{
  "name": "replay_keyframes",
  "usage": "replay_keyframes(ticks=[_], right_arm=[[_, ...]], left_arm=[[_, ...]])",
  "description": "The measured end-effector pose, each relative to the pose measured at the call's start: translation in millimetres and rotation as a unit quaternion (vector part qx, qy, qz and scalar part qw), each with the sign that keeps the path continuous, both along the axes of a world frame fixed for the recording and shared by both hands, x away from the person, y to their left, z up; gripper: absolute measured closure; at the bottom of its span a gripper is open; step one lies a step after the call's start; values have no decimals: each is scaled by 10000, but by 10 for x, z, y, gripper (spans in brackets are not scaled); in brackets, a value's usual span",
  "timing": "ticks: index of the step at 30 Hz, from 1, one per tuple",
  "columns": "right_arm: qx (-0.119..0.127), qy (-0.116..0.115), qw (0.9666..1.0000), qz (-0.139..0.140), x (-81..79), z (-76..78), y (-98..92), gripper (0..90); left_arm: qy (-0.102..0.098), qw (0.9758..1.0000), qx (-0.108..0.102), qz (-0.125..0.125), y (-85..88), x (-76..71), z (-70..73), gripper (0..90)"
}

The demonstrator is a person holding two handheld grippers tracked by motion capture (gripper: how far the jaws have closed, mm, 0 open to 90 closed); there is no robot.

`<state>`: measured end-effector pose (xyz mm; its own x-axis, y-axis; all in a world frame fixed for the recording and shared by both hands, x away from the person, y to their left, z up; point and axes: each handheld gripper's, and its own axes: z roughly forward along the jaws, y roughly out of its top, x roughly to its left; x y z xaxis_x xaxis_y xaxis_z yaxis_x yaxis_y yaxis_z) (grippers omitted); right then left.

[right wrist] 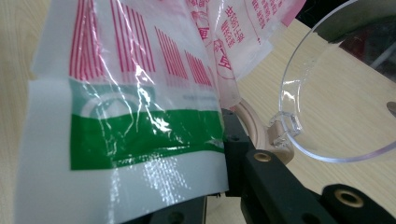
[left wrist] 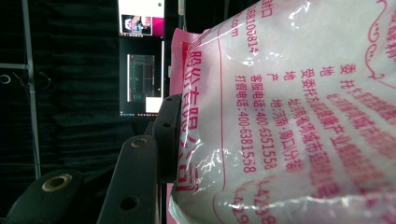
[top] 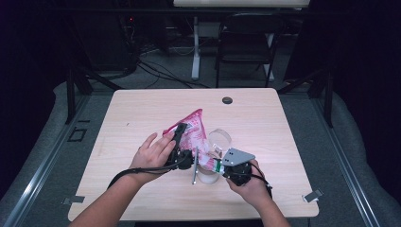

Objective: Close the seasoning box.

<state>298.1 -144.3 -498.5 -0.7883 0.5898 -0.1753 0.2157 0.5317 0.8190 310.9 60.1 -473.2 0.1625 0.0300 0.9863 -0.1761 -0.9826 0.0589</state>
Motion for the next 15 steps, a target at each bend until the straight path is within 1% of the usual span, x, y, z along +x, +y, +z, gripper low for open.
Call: replay_keyframes(ticks=[3, 4, 8, 10, 11, 12, 15], right_arm=[[1, -4, 10000, -13, 2, -3, -1, 892], [8, -5, 10000, -19, 1, -5, 1, 893], [9, -4, 10000, -16, 1, -5, 0, 893], [-4, -8, 10000, -17, 0, -3, -1, 893], [7, -4, 10000, -11, 1, -5, 0, 893], [6, -4, 10000, -10, 2, -5, 0, 893], [-1, -10, 10000, -20, 1, -5, -1, 893]], left_arm=[[-30, 10000, 14, -12, 0, -2, 4, 615], [3, 10000, 7, 27, -1, -8, 7, 615], [-79, 9999, -33, -105, 4, 8, 3, 615], [-57, 10000, -5, -60, 2, 1, 9, 614], [-152, 9997, -78, -194, 8, 22, -7, 615], [-55, 10000, -6, -56, 1, 1, 11, 615], [-59, 10000, -4, -68, 1, 2, 12, 615]])
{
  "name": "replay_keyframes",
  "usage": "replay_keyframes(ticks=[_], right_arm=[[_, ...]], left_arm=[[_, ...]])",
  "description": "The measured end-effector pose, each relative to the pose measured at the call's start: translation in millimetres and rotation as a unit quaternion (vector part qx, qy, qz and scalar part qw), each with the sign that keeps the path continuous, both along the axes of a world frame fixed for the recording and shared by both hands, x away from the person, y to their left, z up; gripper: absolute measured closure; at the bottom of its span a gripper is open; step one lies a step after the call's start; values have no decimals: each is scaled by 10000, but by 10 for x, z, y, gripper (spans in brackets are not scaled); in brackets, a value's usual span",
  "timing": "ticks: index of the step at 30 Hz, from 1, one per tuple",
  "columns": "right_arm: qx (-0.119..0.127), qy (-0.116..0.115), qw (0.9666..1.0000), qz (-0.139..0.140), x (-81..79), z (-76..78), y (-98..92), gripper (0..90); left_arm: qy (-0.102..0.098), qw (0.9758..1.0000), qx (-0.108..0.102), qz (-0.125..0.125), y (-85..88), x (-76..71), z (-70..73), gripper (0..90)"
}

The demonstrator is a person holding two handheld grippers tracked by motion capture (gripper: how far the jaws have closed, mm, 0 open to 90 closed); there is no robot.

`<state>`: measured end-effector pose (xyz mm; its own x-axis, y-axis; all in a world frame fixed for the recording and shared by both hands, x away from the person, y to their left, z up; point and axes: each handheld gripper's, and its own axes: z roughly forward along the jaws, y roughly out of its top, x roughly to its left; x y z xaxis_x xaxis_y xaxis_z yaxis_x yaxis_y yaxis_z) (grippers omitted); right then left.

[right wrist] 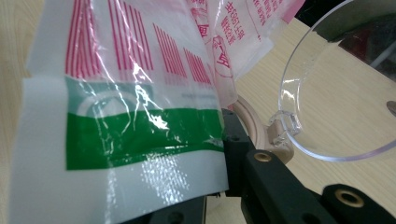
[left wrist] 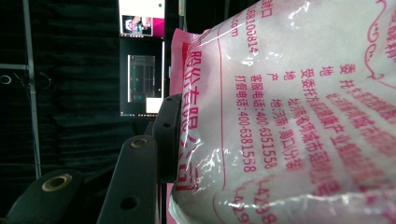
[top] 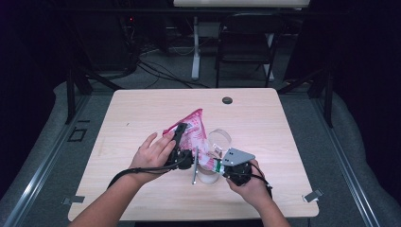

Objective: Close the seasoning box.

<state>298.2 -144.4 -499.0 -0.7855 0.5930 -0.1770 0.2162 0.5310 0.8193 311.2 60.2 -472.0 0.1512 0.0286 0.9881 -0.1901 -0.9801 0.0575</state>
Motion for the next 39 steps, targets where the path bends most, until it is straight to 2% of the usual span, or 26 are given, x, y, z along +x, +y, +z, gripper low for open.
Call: replay_keyframes(ticks=[18, 39], right_arm=[[20, 9, 10000, 3, 1, 2, -5, 896], [-24, 23, 10000, 15, 1, 3, -11, 900]], left_arm=[[25, 10000, 23, 58, -8, -10, 6, 615], [12, 10000, 53, -8, -22, 6, 14, 615]])
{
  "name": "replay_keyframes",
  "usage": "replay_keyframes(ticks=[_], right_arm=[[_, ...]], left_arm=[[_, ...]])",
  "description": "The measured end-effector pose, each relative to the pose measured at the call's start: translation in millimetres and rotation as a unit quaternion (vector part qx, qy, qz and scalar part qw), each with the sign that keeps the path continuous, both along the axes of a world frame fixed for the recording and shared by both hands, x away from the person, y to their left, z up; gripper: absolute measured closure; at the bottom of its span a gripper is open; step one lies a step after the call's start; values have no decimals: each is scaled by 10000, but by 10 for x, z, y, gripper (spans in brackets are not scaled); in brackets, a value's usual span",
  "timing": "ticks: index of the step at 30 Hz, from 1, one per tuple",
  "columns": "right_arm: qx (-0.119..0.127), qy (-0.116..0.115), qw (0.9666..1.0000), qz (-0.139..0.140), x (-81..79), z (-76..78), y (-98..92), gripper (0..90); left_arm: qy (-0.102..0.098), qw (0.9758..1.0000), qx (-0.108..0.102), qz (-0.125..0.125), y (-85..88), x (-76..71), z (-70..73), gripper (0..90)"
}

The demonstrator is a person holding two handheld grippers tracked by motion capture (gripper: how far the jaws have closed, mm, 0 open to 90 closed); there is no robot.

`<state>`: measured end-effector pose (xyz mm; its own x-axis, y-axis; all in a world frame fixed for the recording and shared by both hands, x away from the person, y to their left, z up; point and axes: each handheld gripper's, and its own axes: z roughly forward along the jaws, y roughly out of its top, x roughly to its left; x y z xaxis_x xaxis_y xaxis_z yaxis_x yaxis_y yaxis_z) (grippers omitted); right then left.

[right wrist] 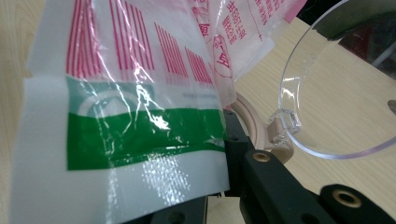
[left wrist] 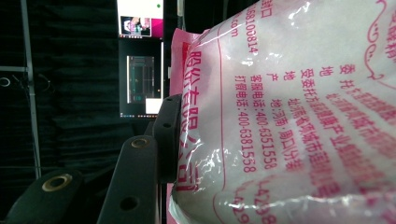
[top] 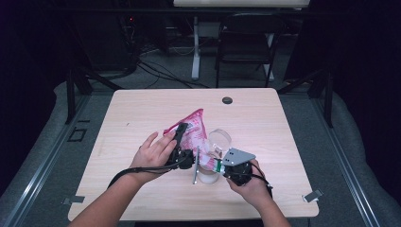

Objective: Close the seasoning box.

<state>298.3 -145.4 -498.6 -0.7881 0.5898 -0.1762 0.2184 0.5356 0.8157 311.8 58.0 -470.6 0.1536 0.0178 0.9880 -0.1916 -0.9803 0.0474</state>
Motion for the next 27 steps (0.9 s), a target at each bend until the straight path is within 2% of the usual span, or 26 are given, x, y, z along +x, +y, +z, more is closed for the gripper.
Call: replay_keyframes(ticks=[3, 5, 13, 16, 19, 27], right_arm=[[5, 0, 10000, -7, -2, 1, 3, 900], [-2, 2, 10000, -1, -5, 2, 8, 900], [1, 1, 10000, 48, -20, 13, 27, 900], [0, -9, 10000, 47, -26, 19, 27, 900], [1, -6, 10000, 56, -30, 22, 29, 900], [-6, -36, 10000, 49, -43, 37, 27, 900]], left_arm=[[93, 9999, 32, 111, -5, -5, 1, 615], [51, 10000, 5, 34, 1, 10, -10, 615], [64, 10000, 10, 65, 2, 17, 19, 617], [137, 9999, -19, 88, -2, 14, 24, 621], [154, 9998, 59, 131, -10, 15, 27, 628], [178, 9997, 83, 162, -13, 22, 32, 639]])
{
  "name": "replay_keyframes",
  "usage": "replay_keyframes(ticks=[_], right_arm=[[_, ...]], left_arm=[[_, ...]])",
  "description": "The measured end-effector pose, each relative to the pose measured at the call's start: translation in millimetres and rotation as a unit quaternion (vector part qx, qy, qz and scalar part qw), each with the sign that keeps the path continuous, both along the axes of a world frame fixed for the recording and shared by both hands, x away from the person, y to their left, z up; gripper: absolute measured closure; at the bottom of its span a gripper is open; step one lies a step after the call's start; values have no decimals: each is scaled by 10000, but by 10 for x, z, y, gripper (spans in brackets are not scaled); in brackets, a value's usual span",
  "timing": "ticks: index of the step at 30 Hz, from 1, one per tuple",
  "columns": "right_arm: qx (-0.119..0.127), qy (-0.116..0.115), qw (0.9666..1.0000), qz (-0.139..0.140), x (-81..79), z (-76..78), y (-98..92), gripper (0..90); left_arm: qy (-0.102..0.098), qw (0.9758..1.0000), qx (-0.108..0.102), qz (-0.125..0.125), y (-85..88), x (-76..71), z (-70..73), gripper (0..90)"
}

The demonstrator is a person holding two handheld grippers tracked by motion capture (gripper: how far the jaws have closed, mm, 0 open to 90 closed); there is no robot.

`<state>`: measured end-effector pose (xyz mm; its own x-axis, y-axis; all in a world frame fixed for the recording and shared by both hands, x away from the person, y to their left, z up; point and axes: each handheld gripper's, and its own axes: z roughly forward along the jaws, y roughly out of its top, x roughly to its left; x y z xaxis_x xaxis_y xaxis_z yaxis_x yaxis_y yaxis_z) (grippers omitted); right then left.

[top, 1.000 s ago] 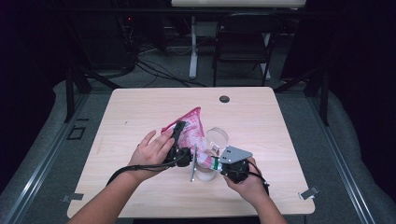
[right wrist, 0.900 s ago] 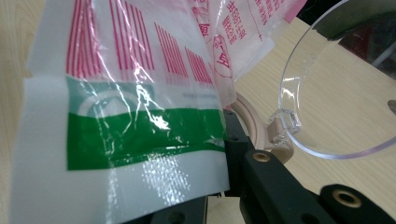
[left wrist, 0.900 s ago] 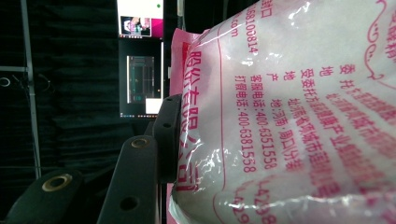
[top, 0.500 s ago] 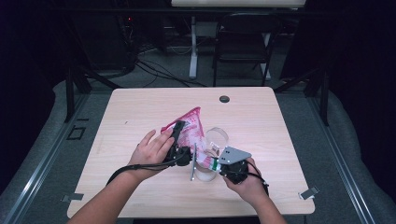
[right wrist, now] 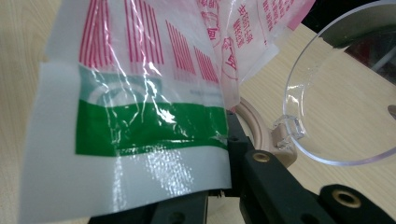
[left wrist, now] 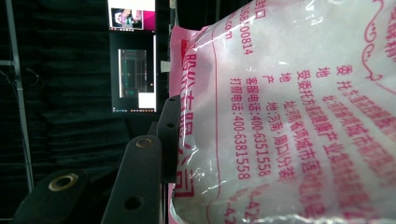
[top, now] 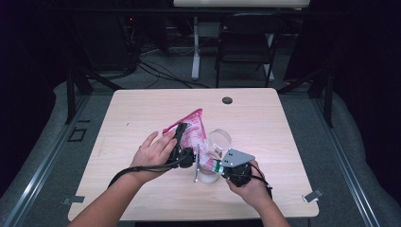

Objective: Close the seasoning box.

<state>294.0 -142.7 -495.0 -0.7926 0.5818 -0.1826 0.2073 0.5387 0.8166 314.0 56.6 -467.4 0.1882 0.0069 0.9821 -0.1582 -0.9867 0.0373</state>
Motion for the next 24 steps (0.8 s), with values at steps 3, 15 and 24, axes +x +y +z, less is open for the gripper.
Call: replay_keyframes(ticks=[3, 15, 24], right_arm=[[3, 1, 10000, -4, -2, 1, 0, 900], [20, -54, 10000, -42, -19, 29, -7, 900], [14, -55, 10000, -80, -14, 29, -18, 900]], left_arm=[[22, 10000, -7, 20, -2, 2, -9, 639], [-25, 10000, 79, 27, -18, -3, 8, 644], [-26, 10000, 37, -47, -29, -4, -2, 645]])
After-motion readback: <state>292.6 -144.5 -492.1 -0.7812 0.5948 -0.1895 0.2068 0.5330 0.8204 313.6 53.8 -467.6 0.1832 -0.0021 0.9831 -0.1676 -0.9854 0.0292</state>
